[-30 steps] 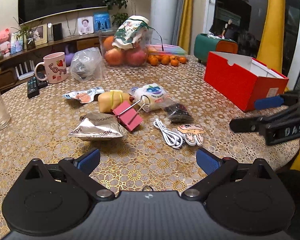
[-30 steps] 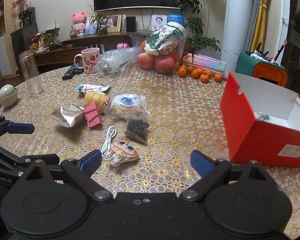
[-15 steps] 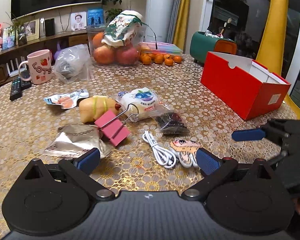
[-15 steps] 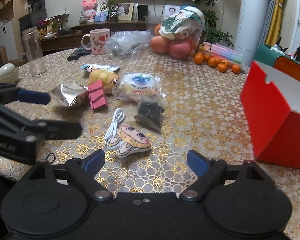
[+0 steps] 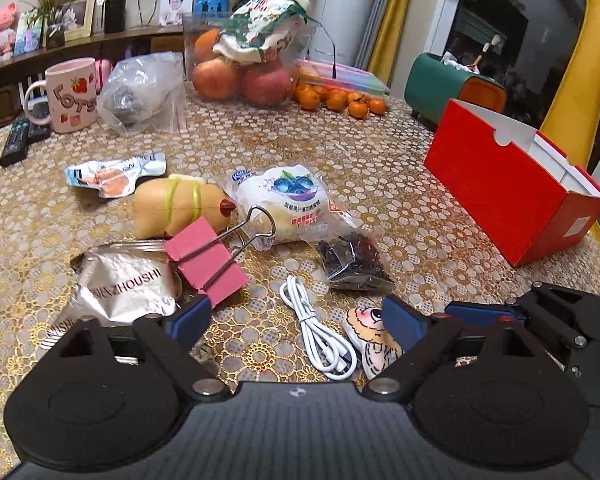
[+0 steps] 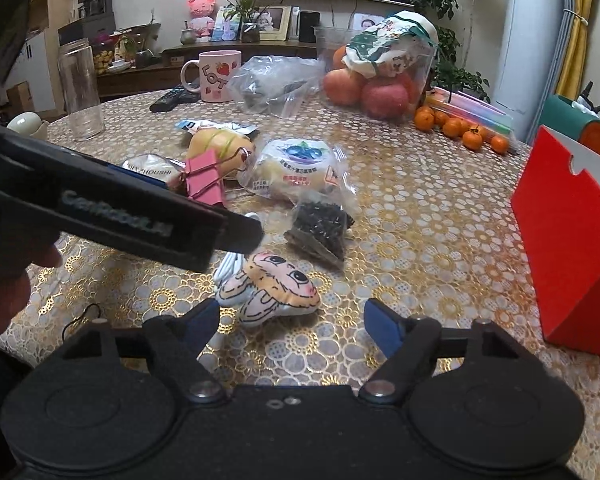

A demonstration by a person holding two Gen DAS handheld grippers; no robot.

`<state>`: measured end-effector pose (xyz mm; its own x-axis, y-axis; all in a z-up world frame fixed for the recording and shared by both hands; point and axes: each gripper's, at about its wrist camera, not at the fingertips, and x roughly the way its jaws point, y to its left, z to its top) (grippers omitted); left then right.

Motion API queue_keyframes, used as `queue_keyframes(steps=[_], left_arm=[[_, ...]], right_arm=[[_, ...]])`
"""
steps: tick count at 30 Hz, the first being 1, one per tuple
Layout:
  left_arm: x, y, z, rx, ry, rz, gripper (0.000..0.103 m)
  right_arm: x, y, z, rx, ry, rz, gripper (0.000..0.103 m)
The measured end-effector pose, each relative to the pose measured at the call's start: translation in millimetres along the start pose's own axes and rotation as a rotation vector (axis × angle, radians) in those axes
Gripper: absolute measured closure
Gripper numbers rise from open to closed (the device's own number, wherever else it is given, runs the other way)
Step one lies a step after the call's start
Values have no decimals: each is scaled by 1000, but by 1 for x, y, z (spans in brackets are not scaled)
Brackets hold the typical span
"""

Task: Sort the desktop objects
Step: 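Grasp the white cable with the left gripper while the right gripper grasps the cartoon keychain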

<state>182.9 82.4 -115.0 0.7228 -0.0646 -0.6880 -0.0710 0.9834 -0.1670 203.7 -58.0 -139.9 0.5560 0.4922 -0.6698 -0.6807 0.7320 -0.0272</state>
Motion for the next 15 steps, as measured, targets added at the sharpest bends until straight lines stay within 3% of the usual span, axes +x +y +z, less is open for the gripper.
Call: queue_keyframes(steps=[2, 11, 15], left_arm=[[4, 0, 1, -9, 14, -3, 23], [16, -4, 5, -24, 42, -28, 43], [20, -3, 5, -35, 47, -32, 45]], right_arm=[[2, 0, 1, -9, -4, 11, 28], [10, -1, 2, -21, -10, 45, 39], [13, -4, 4, -12, -15, 54, 40]])
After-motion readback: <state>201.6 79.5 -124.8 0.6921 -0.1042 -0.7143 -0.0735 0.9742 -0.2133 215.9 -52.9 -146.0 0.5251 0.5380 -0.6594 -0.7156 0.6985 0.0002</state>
